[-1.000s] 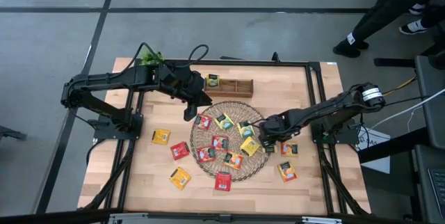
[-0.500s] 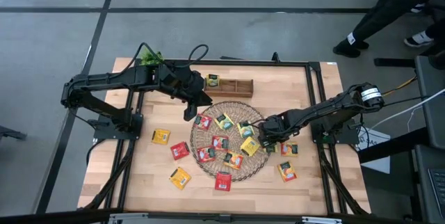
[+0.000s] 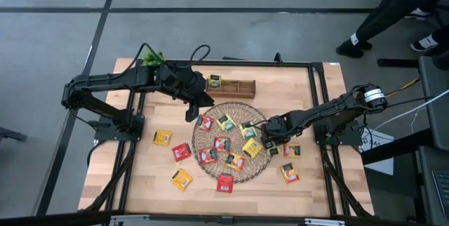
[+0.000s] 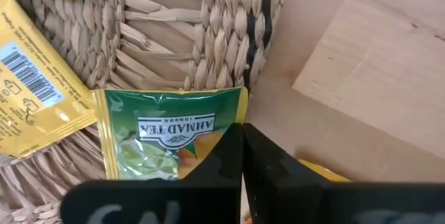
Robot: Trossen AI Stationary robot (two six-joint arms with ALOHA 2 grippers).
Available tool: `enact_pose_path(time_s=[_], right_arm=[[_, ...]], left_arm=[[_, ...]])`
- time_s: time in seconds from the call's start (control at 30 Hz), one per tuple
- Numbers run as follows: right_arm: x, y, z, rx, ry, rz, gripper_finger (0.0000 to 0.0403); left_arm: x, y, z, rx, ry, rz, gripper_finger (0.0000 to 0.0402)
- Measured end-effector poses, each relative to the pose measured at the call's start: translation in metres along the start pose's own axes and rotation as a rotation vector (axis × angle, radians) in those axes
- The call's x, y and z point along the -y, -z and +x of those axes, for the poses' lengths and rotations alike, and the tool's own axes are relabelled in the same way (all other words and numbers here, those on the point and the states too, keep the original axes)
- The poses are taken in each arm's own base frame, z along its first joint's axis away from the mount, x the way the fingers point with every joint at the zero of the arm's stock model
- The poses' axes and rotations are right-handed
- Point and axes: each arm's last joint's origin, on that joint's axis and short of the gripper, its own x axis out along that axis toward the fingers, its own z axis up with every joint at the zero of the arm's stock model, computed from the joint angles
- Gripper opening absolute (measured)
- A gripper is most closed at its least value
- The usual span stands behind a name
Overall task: Pick & Place Tea
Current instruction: Put the yellow tea bag into the left of the wooden organizer
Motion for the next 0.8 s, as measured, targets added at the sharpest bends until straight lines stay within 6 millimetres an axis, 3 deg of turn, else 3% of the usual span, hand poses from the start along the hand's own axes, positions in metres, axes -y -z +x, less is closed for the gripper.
enact_pose_path(time_s=[0.23, 0.53, 0.8], right_arm=[[0.000, 0.001, -0.002, -0.035, 0.009, -0.002, 0.0002], [-0.006, 0.000, -0.027, -0.006, 0.130, -0.050, 0.0002], [-0.020, -0.004, -0.044, 0.053, 0.084, -0.088, 0.0001]], left_arm=[[0.000, 0.000, 0.000, 0.002, 0.000, -0.004, 0.0059], [0.000, 0.000, 0.000, 0.003, 0.000, -0.006, 0.0059], [0.000, 0.000, 0.000, 0.003, 0.000, -0.003, 0.0059]])
